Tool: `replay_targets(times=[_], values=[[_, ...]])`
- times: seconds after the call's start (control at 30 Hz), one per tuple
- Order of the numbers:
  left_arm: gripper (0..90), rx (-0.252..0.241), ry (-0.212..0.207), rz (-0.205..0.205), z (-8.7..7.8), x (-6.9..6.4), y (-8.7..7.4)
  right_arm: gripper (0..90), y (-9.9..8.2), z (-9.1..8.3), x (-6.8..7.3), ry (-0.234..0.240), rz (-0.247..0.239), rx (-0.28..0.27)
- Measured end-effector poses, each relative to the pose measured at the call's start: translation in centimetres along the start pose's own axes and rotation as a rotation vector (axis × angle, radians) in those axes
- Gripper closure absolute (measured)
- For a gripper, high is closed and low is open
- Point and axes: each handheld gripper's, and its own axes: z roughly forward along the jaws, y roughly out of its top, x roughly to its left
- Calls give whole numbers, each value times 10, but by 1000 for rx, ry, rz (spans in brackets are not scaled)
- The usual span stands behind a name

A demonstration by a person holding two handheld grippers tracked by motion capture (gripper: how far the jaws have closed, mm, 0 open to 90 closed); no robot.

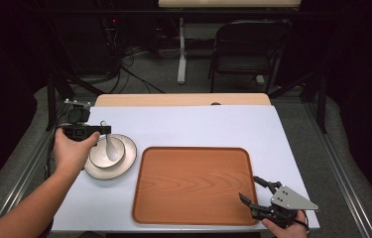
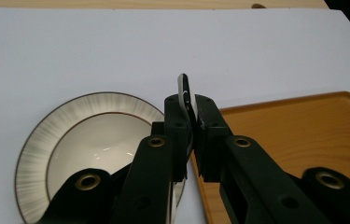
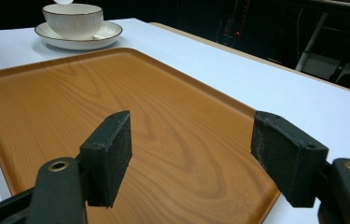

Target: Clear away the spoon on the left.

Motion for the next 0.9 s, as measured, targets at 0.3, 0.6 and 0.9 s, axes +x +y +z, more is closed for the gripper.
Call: replay_targets(times=[0.3,0.6,0.9], values=[[849,40,-74,72,12,-35,-4,289,0,0,0,1,2,0],[849,86,-142,138,30,-67,-6,288,0,-1,-1,1,4,-2],[849,121,-191,185,42,-90,-14,289,0,-1,-1,0,4,-3]])
